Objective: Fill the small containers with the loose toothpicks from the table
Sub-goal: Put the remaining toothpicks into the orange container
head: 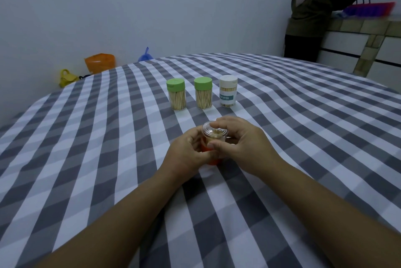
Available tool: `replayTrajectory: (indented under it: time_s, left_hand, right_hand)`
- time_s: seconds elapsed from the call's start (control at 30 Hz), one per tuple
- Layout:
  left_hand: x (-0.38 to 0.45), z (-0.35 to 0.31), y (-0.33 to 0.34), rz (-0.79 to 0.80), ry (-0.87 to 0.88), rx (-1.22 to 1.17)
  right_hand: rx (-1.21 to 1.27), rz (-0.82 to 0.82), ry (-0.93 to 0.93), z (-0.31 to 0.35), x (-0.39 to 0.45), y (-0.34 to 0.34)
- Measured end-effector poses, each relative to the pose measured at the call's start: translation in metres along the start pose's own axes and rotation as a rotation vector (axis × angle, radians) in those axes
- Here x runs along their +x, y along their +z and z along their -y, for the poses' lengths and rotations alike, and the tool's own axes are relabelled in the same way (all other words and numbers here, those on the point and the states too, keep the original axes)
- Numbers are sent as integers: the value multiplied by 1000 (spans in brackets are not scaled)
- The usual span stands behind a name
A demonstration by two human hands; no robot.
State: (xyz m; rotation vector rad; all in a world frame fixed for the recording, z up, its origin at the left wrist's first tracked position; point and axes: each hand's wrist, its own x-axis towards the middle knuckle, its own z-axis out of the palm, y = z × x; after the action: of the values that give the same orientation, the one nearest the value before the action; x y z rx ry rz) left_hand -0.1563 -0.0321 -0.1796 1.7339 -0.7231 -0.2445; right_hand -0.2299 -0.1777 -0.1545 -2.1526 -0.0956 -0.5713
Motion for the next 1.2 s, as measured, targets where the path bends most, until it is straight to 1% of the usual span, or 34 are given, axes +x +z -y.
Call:
replayTrajectory:
  time_s: [0.2,0.53,0.67,0.8,0.87,0.97,1.03,1.1,1.2]
  left_hand:
    - [1,-1,0,10,-3,36]
    - [0,-5,-1,40,-7,20]
    - [1,-2,0,25,-12,-25]
    - [3,-1,-1,34,-11,-23]
    - [2,0,-1,47,-14,-30]
    - [2,-1,0,50,-18,-19]
    - [5,-2,3,33,-10,-28]
    - [10,-6,8,20,-10,-14]
    - [28,-13,14,-20,-10,78]
  right_hand:
    - [-51,11,6,-1,2,0]
    - [6,-72,19,-6,0,7]
    - [36,-10,50,-8,1,7]
    - [58,24,61,-11,3,8]
    - [119,45,85,-12,2,8]
    - [281,128,186,-12,-1,9]
    - [330,103,193,-14,-1,8]
    - [354,36,190,-16,2,5]
    - [306,-82,210,-18,14,-2]
